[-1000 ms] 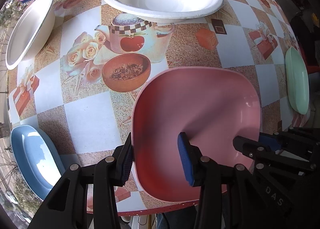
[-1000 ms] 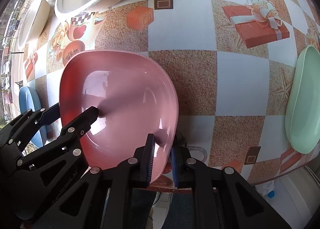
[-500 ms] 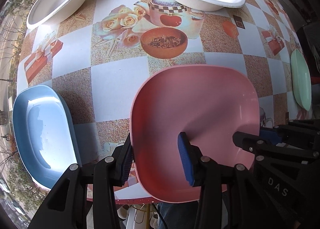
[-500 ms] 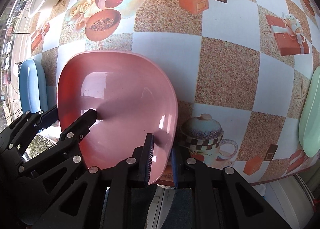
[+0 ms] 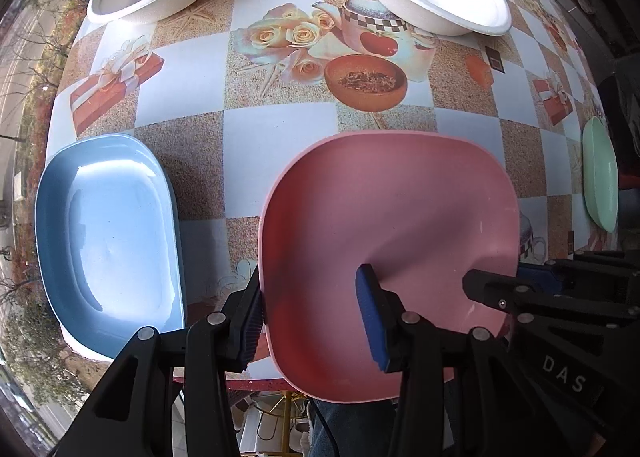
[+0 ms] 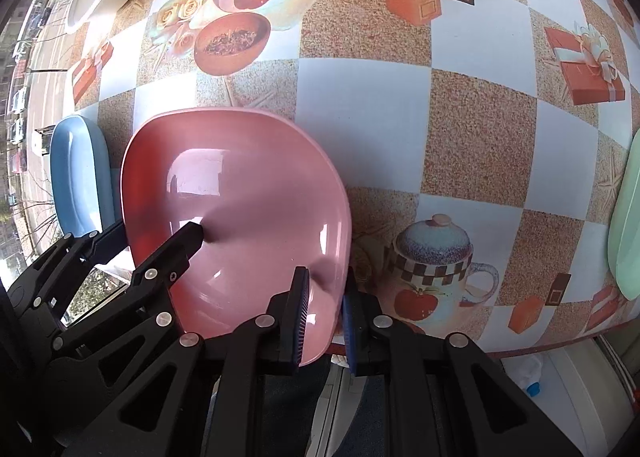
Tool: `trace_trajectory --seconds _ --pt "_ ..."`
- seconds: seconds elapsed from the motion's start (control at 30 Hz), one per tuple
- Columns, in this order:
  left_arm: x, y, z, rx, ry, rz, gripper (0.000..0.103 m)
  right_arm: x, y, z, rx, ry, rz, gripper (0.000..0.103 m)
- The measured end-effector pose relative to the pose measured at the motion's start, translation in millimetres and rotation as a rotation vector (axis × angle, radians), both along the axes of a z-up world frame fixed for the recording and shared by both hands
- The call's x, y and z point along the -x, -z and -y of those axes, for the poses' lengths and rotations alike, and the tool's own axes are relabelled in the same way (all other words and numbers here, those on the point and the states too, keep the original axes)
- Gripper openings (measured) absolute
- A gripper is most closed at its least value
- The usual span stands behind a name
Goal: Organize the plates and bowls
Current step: 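Carry the pink plate onto the light blue plate and open the right gripper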
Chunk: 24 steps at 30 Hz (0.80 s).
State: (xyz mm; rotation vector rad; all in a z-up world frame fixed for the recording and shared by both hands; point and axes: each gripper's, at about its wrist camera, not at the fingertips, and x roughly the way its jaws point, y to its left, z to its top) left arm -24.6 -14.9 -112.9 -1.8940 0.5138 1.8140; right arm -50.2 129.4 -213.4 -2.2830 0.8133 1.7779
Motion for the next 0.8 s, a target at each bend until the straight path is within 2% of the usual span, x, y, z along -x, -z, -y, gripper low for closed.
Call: trace_trajectory --seconds 0.33,0.47,0.63,0.8 --pt "17.9 -58.4 61.5 0.023 -0.080 -0.162 0.046 48.5 -41.0 40.1 0.033 -0.114 -0.104 0.018" --pt "29.8 -70.0 94.5 0.039 -0.128 -0.184 0.046 66.4 -55.6 61.1 0.077 -0.141 -0.132 0.018" --pt "51.4 -66.5 116.5 0.082 -0.161 -0.195 0.049 90.0 -54.2 94.4 0.105 -0.165 -0.141 0.018" --pt "63.0 -59.3 130.5 0.109 -0.140 -0.216 0.053 100.8 -46.2 115.0 0.122 -0.173 -0.136 0.018"
